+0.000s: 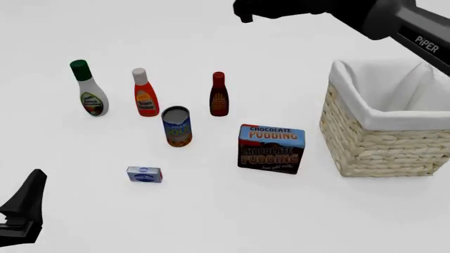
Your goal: Pick the bbq sauce and place it in the basket.
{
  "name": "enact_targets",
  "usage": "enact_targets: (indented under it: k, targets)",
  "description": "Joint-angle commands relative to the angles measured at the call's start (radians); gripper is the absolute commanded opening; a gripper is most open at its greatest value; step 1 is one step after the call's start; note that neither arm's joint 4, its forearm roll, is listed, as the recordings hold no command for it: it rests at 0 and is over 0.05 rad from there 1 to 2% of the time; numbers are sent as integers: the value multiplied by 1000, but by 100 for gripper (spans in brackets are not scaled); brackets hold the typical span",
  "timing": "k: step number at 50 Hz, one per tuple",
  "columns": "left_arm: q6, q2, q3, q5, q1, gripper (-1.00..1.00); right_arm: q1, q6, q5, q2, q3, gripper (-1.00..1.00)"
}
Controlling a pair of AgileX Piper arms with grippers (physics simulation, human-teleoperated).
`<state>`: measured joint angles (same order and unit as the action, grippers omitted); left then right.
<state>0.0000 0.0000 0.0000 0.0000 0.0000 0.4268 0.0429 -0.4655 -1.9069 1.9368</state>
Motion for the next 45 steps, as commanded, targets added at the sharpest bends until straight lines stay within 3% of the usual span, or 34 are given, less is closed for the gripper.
enact_targets:
  k: [1, 10, 35, 45]
  targets:
    - [0, 0, 0, 0, 0, 100, 10, 1, -67, -150, 182, 100]
    - [0, 0, 0, 0, 0, 100, 19, 8, -115, -257, 302, 100]
    - [0, 0, 0, 0, 0, 100, 45, -2, -206, -454, 503, 100]
    - [0, 0, 0, 0, 0, 100, 43, -2, -174, -455, 444, 100]
